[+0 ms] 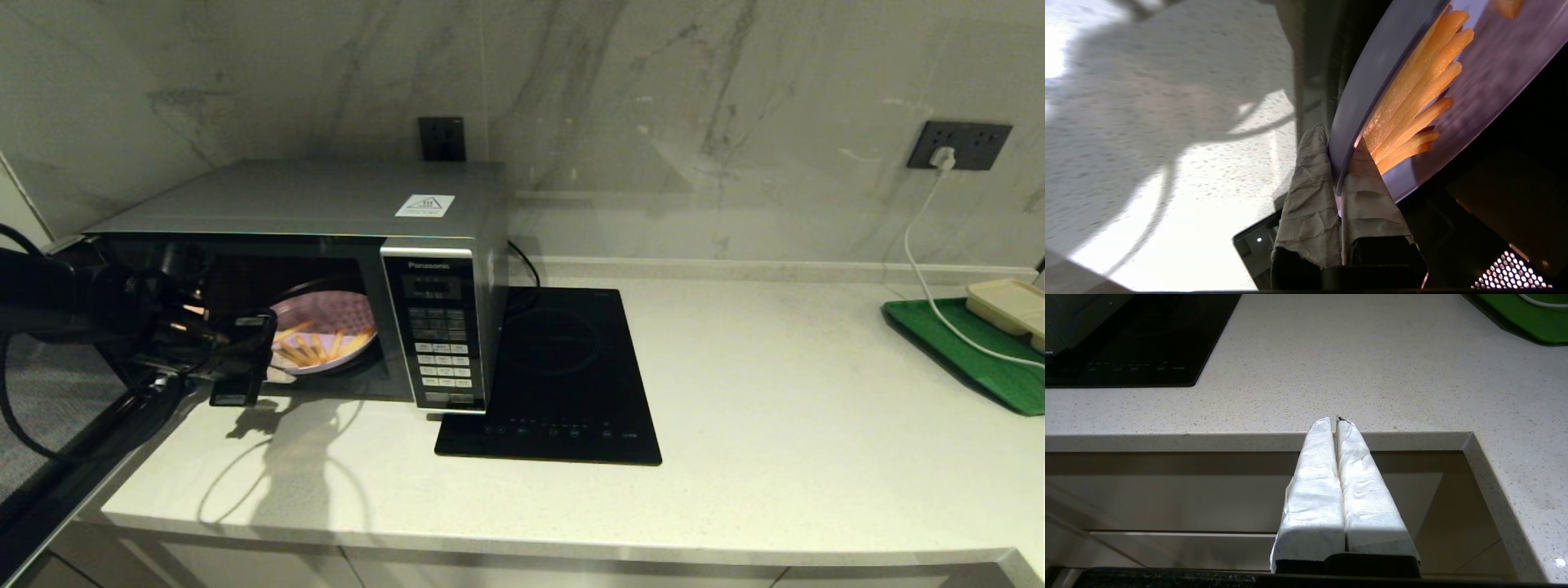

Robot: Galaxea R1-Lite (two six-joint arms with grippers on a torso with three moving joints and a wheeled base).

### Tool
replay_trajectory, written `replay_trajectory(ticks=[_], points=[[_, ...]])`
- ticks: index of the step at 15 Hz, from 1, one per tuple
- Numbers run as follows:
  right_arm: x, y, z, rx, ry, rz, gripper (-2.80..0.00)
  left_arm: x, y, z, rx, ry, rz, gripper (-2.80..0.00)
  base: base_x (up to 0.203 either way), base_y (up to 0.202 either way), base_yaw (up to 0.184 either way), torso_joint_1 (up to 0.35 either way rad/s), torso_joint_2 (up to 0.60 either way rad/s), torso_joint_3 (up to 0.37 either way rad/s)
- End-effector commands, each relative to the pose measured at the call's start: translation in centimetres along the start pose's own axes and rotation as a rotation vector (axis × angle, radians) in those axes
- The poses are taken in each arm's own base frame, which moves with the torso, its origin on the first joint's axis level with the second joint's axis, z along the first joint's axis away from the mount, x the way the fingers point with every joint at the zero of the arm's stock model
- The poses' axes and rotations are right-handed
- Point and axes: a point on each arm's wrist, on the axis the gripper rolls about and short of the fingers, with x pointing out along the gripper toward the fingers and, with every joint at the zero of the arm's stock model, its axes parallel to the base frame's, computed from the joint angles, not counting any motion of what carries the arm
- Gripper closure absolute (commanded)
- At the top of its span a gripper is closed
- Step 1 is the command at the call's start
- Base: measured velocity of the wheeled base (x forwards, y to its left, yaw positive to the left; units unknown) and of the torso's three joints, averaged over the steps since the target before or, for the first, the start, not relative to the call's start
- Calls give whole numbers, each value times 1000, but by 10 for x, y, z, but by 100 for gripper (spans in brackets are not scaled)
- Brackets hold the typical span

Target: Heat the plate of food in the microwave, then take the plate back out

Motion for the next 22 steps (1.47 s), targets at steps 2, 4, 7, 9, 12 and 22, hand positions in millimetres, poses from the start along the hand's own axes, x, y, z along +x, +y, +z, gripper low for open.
replay_trajectory(ticks=[2, 4, 7, 9, 12, 22], points=[[0, 0, 0, 1, 2, 0, 0, -13, 6, 10, -32, -15, 27, 0, 0, 0, 0, 0, 0, 0], [0, 0, 0, 1, 1, -1, 0, -22, 7, 9, -18, -16, 28, 0, 0, 0, 0, 0, 0, 0], [0, 0, 0, 1, 2, 0, 0, -37, 11, 4, -15, -11, 14, 0, 0, 0, 0, 0, 0, 0], [0, 0, 0, 1, 2, -1, 0, -48, 13, 0, -1, 10, -5, 0, 0, 0, 0, 0, 0, 0], [0, 0, 0, 1, 2, 0, 0, -59, 20, -6, 41, 49, -13, 0, 0, 0, 0, 0, 0, 0], [0, 0, 0, 1, 2, -1, 0, -112, 106, -39, 305, 90, 74, 0, 0, 0, 0, 0, 0, 0]])
